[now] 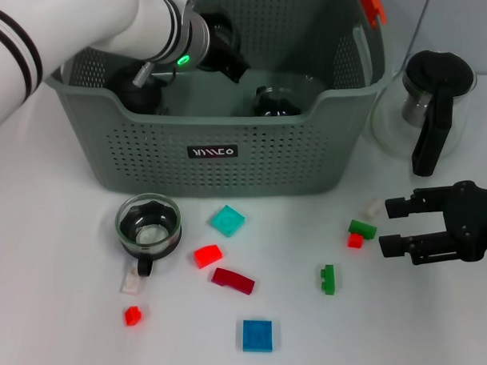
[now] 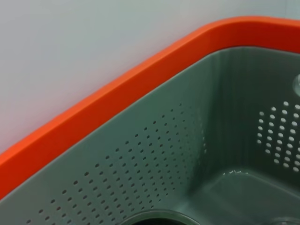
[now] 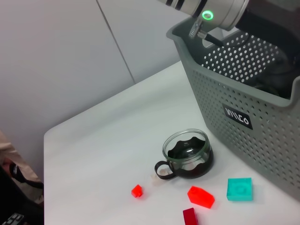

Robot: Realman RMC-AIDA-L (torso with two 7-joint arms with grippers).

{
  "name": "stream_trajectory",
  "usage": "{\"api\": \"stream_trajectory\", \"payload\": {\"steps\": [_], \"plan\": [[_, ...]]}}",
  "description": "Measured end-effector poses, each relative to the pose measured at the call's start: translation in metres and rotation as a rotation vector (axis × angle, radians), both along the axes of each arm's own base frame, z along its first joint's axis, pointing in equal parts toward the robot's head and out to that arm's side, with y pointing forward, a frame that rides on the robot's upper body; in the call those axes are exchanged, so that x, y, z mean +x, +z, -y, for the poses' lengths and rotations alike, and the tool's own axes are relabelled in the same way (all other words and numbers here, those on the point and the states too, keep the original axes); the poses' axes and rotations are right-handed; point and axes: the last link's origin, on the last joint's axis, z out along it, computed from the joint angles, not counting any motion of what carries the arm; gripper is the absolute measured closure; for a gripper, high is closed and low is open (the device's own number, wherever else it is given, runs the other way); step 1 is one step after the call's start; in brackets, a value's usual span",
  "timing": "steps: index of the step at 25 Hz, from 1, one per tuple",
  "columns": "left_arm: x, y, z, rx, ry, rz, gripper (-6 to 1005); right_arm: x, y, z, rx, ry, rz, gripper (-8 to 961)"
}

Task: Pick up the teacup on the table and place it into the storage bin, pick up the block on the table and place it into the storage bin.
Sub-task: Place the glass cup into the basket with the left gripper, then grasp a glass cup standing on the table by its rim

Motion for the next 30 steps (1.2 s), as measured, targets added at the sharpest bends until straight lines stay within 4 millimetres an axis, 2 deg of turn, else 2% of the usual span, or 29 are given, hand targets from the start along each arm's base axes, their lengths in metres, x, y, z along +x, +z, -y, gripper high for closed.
{"api": "stream_trajectory", "payload": {"steps": [11, 16, 22, 25, 27, 30], "plan": [[-0.007, -0.007, 0.005, -0.015, -0.008, -0.043, 938, -0.003, -0.001, -0.002, 0.002, 0.011, -0.001, 162], [-0.007, -0.007, 0.005, -0.015, -0.01, -0.044, 826, -0.004, -0.002, -0.003, 0.004, 0.011, -0.002, 162], [-0.006, -0.004, 0.004, -0.002, -0.001, -0.027, 599, -0.003, -0.004, -0.003, 0.002, 0.008, 0.009, 162], [-0.004, 0.001, 0.003, 0.016, 0.013, -0.003, 450, -0.003, -0.005, -0.003, 0.003, 0.007, 0.01, 162], [-0.001, 0.011, 0.002, 0.04, 0.016, 0.024, 350, -0.003, -0.004, -0.003, 0.006, 0.006, 0.009, 162], [0.008, 0.033, 0.002, 0.085, 0.018, 0.092, 269, -0.003, -0.004, -0.004, 0.009, 0.004, 0.008, 162]]}}
